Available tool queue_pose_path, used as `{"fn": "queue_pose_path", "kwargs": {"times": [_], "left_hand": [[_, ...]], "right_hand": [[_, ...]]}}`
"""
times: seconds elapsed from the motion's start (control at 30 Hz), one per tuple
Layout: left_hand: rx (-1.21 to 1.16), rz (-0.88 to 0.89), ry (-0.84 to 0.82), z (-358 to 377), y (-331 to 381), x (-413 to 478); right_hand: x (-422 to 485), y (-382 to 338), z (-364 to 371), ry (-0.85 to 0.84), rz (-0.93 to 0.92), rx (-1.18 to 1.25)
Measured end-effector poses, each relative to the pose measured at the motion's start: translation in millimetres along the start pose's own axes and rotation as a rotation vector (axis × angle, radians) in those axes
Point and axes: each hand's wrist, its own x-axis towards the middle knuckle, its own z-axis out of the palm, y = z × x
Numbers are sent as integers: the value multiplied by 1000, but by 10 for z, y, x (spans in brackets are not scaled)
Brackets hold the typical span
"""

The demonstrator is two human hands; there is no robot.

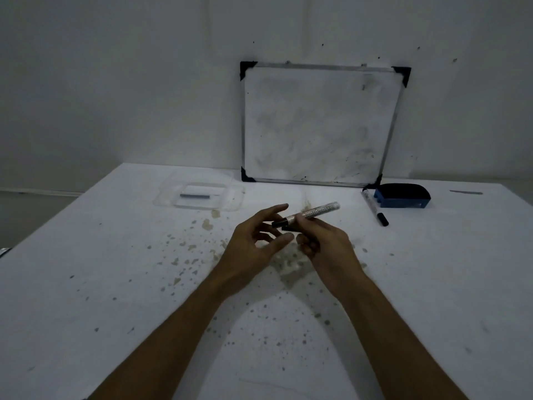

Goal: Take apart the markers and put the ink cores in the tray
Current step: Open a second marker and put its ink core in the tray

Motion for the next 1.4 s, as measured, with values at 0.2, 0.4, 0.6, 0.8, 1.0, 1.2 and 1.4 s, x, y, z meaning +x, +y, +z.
{"fn": "queue_pose_path", "kwargs": {"times": [0.2,0.4,0.6,0.8,1.0,1.2,1.4], "left_hand": [[-89,-36,171,23,-13,27],[-286,-179,219,-63,22,57],[-328,-239,230,83,57,56],[-184,37,440,95,205,108],[-36,-75,114,362,78,-5],[-77,45,225,337,97,-10],[-37,1,159,407,157,-47]], "right_hand": [[37,-1,11,49,51,83],[80,51,-26,115,75,118],[61,131,109,57,88,41],[55,40,29,103,221,547],[43,78,93,90,237,560],[82,90,85,97,215,574],[48,64,71,158,233,573]]}}
